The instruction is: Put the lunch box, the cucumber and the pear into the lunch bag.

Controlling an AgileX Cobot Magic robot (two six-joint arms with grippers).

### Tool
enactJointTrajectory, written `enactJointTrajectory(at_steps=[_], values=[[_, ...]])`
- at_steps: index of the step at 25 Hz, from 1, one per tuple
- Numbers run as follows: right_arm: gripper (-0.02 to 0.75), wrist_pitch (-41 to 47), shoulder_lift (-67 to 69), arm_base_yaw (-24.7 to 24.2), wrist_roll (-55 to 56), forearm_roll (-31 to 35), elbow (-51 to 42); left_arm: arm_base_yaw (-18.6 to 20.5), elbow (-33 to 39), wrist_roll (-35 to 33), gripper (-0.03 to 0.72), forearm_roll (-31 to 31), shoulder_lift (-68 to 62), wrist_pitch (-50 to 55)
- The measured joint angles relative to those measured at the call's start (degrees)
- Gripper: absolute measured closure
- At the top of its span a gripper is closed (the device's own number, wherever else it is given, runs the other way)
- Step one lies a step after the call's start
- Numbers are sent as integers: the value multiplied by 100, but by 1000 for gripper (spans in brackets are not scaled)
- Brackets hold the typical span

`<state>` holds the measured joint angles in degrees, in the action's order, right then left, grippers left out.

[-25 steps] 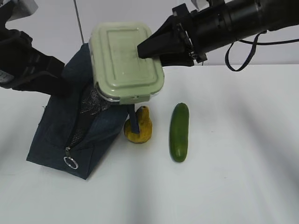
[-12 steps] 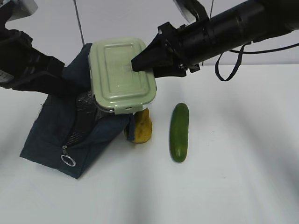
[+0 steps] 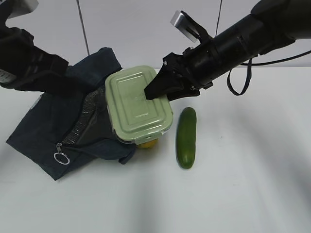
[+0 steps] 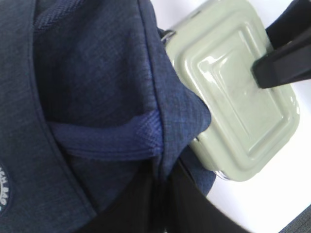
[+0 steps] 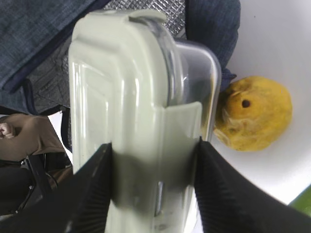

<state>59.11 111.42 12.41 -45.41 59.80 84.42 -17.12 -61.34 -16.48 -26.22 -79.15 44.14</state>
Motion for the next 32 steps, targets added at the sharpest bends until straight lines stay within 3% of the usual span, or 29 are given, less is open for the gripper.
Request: enactJointTrajectory(at_steps=[15, 26, 32], values=[[365, 248, 10, 13, 26, -123, 0, -28, 0, -29, 687, -565, -4, -294], [365, 73, 10, 222, 28, -123, 0, -436, 0, -126, 687, -694, -19, -387], [365, -212, 10, 245, 28, 258, 0, -448, 0, -141, 687, -787, -67, -486]])
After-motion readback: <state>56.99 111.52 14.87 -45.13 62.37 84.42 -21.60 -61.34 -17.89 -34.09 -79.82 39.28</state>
